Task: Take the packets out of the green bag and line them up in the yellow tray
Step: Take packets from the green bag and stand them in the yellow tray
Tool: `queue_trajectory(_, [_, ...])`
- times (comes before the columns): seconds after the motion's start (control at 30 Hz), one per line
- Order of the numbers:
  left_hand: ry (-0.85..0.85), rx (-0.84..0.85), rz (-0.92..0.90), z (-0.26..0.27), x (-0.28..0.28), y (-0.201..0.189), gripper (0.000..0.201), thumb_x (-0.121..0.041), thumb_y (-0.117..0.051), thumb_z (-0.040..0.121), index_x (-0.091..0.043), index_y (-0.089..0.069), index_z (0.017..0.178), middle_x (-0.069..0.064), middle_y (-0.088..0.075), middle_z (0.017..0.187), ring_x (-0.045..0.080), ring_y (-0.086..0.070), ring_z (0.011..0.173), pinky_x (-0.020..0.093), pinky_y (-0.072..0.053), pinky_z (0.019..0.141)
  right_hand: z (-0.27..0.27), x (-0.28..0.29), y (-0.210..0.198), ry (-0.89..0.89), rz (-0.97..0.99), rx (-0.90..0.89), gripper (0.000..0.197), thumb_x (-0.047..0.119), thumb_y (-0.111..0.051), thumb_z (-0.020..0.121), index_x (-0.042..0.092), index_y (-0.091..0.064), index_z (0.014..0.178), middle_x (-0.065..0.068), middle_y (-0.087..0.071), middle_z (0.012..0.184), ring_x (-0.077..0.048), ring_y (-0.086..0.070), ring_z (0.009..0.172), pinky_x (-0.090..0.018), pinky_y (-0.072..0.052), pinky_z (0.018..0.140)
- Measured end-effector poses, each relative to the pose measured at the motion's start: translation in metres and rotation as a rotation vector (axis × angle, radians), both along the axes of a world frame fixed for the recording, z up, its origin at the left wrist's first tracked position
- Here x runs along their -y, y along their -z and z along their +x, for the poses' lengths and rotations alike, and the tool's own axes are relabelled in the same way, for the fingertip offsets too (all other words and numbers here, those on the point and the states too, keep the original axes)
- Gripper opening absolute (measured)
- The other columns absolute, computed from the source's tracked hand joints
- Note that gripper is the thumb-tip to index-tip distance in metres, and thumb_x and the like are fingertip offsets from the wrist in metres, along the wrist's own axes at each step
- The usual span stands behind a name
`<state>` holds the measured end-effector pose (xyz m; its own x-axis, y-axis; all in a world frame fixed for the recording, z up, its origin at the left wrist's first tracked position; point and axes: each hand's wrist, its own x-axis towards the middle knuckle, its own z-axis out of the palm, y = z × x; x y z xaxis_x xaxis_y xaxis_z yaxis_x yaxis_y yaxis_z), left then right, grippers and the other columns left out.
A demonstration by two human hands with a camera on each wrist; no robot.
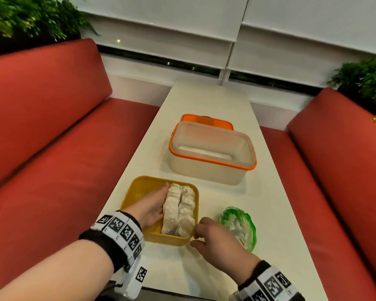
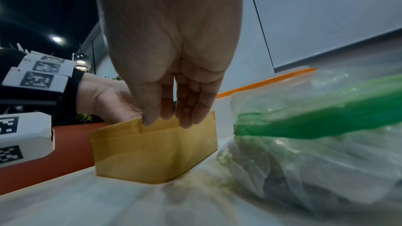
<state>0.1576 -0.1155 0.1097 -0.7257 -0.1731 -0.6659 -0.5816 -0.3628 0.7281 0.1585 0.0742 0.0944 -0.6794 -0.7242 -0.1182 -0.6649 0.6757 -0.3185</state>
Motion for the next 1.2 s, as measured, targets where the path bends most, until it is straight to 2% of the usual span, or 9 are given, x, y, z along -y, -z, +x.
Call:
queue_trajectory(0.13, [0.004,-0.02,0.045,0.001,-0.004,0.002,0.057,-0.044,-0.03,0.1,-0.003,-0.038,0.138,0.015,-0.044,0.143,0.031,-0.041,0.132,0.042,-0.036,0.104,-0.001,-0.001,0.0,-0.023,-0.04,0.006,0.022,0.033,-0.054,0.09,0.014,-0.063,0.098,-0.003,-0.056,0.103,-0.025,-0.057,0.091,-0.033,-0.043,0.073])
queue_trajectory(0.37, [-0.05,-0.033,-0.017,0.0,0.012,0.011,0.07,-0.049,-0.037,0.097,-0.009,-0.017,0.15,0.012,-0.017,0.157,0.027,-0.015,0.145,0.043,-0.016,0.118,0.0,-0.013,-0.007,-0.015,-0.148,0.038,0.02,0.033,-0.057,0.089,0.017,-0.062,0.101,0.0,-0.056,0.103,-0.019,-0.056,0.092,-0.03,-0.044,0.078])
queue_trajectory(0.53, [-0.006,-0.202,-0.174,0.013,0.0,-0.007,0.044,-0.03,-0.047,0.097,-0.015,-0.042,0.138,-0.001,-0.043,0.142,0.021,-0.036,0.136,0.036,-0.028,0.112,-0.019,-0.057,-0.019,0.16,-0.306,0.022,0.006,0.021,-0.063,0.084,0.015,-0.063,0.081,0.01,-0.054,0.078,-0.009,-0.051,0.075,-0.024,-0.042,0.069])
queue_trajectory(0.6, [0.099,-0.268,-0.314,0.018,-0.019,-0.019,0.029,-0.027,-0.051,0.096,-0.022,-0.054,0.124,-0.003,-0.053,0.134,0.015,-0.045,0.127,0.033,-0.034,0.108,-0.032,-0.079,-0.019,0.292,-0.291,-0.002,0.004,0.017,-0.064,0.082,0.016,-0.062,0.078,0.008,-0.057,0.076,-0.011,-0.053,0.073,-0.025,-0.043,0.068])
queue_trajectory(0.73, [0.451,-0.325,-0.573,0.023,-0.069,-0.033,0.031,-0.034,-0.055,0.092,-0.028,-0.057,0.123,-0.006,-0.057,0.126,0.012,-0.051,0.117,0.023,-0.038,0.09,-0.048,-0.1,-0.008,0.442,-0.134,0.057,0.012,0.025,-0.064,0.082,0.017,-0.066,0.09,0.005,-0.06,0.083,-0.016,-0.057,0.08,-0.025,-0.041,0.069])
queue_trajectory(0.87, [0.7,-0.273,-0.674,0.018,-0.112,-0.02,0.037,-0.037,-0.056,0.091,-0.027,-0.054,0.127,0.0,-0.051,0.134,0.015,-0.048,0.119,0.019,-0.037,0.086,-0.055,-0.1,0.008,0.545,-0.05,-0.005,0.048,0.03,-0.064,0.082,0.018,-0.051,0.126,-0.002,-0.052,0.121,-0.025,-0.052,0.11,-0.03,-0.042,0.089])
queue_trajectory(0.97, [0.686,-0.205,-0.717,0.008,-0.132,0.0,0.04,-0.036,-0.055,0.091,-0.028,-0.049,0.13,0.001,-0.029,0.153,0.016,-0.036,0.134,0.016,-0.032,0.092,-0.062,-0.097,0.016,0.675,-0.03,0.273,0.069,0.031,-0.064,0.083,0.013,-0.032,0.141,-0.012,-0.052,0.129,-0.029,-0.054,0.115,-0.028,-0.044,0.084])
queue_trajectory(1.03, [0.66,-0.149,-0.733,0.001,-0.14,0.013,0.046,-0.033,-0.056,0.09,-0.029,-0.042,0.134,0.006,-0.01,0.158,0.021,-0.026,0.141,0.016,-0.031,0.096,-0.062,-0.094,0.021,0.686,-0.104,0.421,0.056,0.027,-0.061,0.082,0.012,-0.04,0.132,-0.012,-0.062,0.113,-0.029,-0.063,0.099,-0.035,-0.053,0.074])
queue_trajectory(1.2, [0.61,-0.122,-0.758,-0.007,-0.146,0.03,0.063,-0.003,-0.052,0.079,-0.025,-0.035,0.136,0.008,-0.043,0.134,0.024,-0.049,0.115,0.027,-0.046,0.086,-0.054,-0.092,0.023,0.725,-0.253,0.55,0.032,0.018,-0.057,0.08,0.011,-0.049,0.111,-0.011,-0.061,0.1,-0.028,-0.064,0.082,-0.044,-0.059,0.061])
